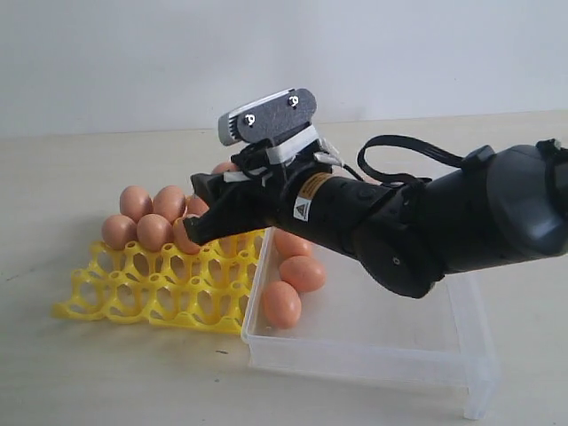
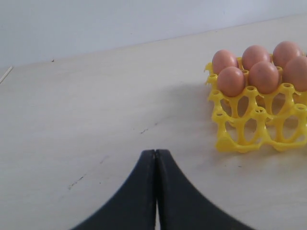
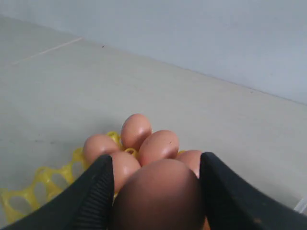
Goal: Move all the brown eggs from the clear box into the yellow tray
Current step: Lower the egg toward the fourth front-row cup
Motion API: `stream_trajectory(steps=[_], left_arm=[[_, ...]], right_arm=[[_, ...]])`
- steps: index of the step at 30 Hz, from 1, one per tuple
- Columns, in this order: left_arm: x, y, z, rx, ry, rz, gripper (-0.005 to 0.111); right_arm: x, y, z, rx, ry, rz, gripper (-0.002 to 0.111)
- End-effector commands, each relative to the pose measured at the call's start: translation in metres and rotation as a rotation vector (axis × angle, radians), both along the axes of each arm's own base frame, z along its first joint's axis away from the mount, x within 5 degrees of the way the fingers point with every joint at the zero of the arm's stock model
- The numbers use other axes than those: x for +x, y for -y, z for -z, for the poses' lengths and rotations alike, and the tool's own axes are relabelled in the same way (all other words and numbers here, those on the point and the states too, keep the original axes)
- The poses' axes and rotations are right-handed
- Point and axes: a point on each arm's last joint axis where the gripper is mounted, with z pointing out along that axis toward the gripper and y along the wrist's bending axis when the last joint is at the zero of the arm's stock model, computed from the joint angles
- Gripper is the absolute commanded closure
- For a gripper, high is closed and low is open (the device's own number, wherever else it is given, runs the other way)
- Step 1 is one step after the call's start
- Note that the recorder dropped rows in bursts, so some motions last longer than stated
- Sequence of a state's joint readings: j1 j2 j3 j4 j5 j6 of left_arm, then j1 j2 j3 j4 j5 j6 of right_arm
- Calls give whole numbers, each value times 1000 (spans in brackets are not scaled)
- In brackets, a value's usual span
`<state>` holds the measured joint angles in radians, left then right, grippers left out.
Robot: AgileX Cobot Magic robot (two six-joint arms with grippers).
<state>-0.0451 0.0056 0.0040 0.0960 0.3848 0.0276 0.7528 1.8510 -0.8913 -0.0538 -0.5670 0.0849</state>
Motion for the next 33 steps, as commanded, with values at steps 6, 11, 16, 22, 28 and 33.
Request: stream_trajectory(steps=[6,11,16,22,28,33], left_arm=[[0,0,-2,-6,16,4,107],[0,0,-2,-6,16,4,107],[0,0,-2,-6,16,4,107],[0,0,-2,-6,16,4,107],[0,0,-2,-6,16,4,107],[0,0,-2,-6,16,4,107]], right_arm=[[-1,3,2,-31,11,-39,108],[5,-1,15,-57,-27,-28,108],[16,-4,19,-44,-60,22,108],[25,-6,24,-46,-65,34,108],[30,-1,39,-67,-95,54,108],[34,1,48,-72,-104,64,108]])
